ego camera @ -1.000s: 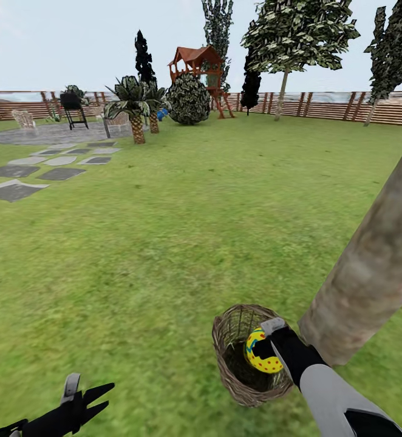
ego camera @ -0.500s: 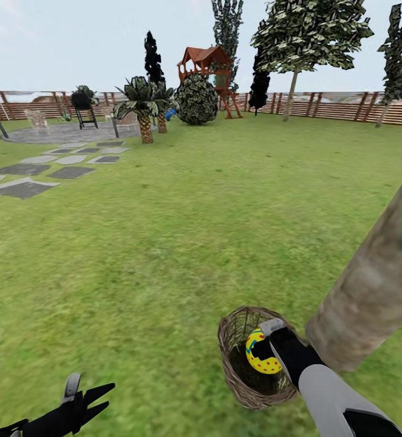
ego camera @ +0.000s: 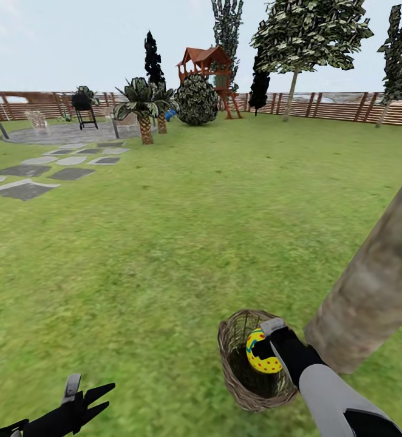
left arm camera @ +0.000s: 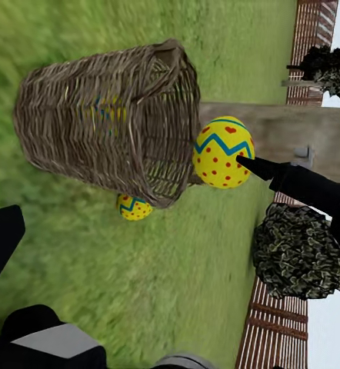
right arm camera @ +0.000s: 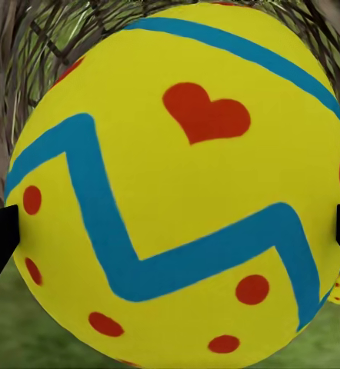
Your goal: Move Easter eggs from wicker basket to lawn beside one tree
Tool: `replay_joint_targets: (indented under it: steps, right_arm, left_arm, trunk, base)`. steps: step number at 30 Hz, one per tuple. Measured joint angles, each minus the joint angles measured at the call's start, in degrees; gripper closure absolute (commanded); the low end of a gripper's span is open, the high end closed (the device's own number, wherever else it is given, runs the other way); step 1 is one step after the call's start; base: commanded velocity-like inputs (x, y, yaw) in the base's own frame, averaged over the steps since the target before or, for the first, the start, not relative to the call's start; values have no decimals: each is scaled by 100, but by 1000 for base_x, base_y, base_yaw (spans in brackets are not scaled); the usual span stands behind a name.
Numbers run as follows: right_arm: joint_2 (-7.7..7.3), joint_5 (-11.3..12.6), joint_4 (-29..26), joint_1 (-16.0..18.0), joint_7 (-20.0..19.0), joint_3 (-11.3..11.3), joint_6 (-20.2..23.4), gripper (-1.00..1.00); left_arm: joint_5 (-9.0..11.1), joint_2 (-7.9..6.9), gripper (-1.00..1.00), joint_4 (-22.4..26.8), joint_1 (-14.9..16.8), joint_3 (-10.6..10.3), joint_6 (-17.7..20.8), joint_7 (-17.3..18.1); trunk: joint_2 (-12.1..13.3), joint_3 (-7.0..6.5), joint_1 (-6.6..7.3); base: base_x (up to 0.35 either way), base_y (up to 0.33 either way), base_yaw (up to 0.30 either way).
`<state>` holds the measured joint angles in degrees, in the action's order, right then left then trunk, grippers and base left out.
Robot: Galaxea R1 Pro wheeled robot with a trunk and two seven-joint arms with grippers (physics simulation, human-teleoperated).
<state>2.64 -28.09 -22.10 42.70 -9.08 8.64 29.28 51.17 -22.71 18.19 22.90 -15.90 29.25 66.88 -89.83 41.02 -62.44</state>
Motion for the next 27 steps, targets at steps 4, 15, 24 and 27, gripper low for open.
replay_joint_targets:
  steps: [4, 15, 24, 27]
  right_arm:
    - [-6, 2, -7, 0, 0, 0, 0, 100]
    - [-6, -1, -9, 0, 0, 0, -5, 100]
    - [-7, 5, -52, 0, 0, 0, -9, 100]
    - [-7, 8, -53, 0, 0, 0, -9, 100]
  left_arm:
    - [0, 0, -100, 0, 0, 0, 0, 0]
    - [0, 0, -100, -1, 0, 0, -1, 0]
    - [0, 0, -100, 0, 0, 0, 0, 0]
    - [0, 0, -100, 0, 0, -3, 0, 0]
  trunk:
    - [160, -72, 88]
    - [602, -269, 326]
    - [963, -431, 527]
    - [1083, -485, 592]
  base:
    - [0, 0, 0]
    - [-117, 0, 0]
    - [-24, 0, 0]
    - [-128, 0, 0]
